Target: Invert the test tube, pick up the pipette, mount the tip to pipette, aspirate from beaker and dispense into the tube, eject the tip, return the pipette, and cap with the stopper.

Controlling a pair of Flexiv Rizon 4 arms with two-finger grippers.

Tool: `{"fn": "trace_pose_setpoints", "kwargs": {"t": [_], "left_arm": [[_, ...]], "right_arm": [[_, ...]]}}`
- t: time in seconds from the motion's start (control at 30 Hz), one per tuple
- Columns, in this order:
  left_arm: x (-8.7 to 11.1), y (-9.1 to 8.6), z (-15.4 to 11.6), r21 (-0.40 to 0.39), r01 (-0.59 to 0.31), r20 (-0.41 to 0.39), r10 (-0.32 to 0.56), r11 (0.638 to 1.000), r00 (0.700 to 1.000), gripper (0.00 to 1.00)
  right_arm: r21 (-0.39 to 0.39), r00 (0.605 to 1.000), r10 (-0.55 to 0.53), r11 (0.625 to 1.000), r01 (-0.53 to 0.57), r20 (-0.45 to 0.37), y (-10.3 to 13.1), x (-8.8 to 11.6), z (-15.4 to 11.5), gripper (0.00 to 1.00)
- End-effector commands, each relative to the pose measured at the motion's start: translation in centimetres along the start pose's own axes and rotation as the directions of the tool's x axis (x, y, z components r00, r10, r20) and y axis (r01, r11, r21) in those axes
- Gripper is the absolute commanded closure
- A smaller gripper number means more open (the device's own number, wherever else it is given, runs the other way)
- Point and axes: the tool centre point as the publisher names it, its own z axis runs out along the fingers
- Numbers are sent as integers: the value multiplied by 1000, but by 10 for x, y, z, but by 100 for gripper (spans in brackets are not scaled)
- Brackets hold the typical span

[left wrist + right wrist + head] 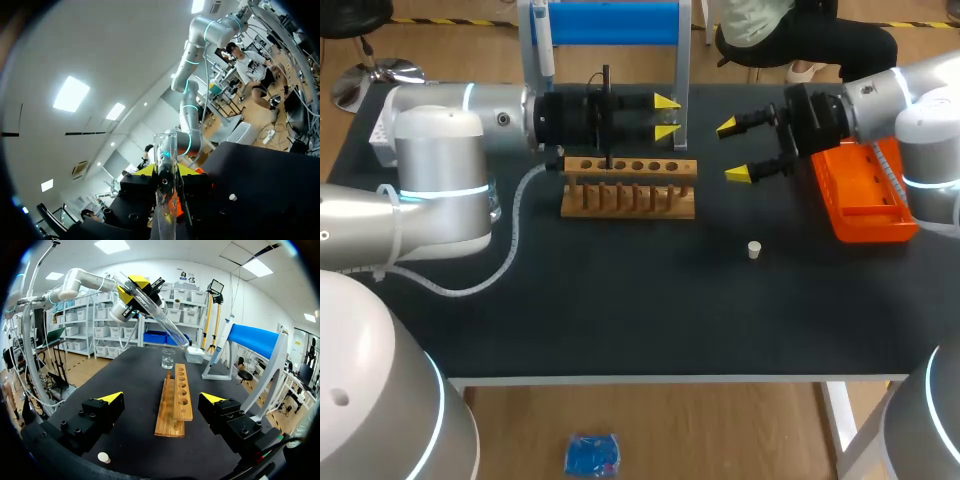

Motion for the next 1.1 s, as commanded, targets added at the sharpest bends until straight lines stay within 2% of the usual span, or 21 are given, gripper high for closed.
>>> {"fn": "trace_pose_setpoints", "kwargs": {"t": [0.03,0.1,0.3,0.47,0.6,0.8,0.87,1.0,1.07,1.1], "left_arm": [[-1,0,0,0,0,-2,0,1000,1000,100],[-1,0,0,0,0,-2,0,1000,1000,100],[-8,-7,-1,-91,105,39,-102,990,994,100],[-15,-10,-3,-159,209,87,-197,965,976,100],[-18,-8,-4,-179,271,125,-252,946,960,100],[-20,2,-9,-161,366,190,-335,917,923,100],[-20,7,-12,-143,405,223,-369,903,902,100],[-19,15,-15,-128,443,246,-404,887,881,100],[-19,19,-17,-102,476,271,-436,874,858,100],[-20,21,-18,-112,474,266,-433,873,861,100]], "right_arm": [[1,1000,0,1000,0,0,0,0,0,0],[1,1000,0,1000,0,0,0,0,0,0],[1,1000,0,1000,0,0,0,0,0,0],[1,1000,0,1000,0,0,0,0,0,0],[1,1000,0,1000,0,0,0,0,0,0],[1,1000,0,1000,0,0,0,0,0,0],[1,1000,0,1000,0,0,0,0,0,0],[1,1000,0,1000,0,0,0,0,0,0],[1,1000,0,1000,0,0,0,0,0,0],[1,1000,0,1000,0,0,0,0,0,0]]}}
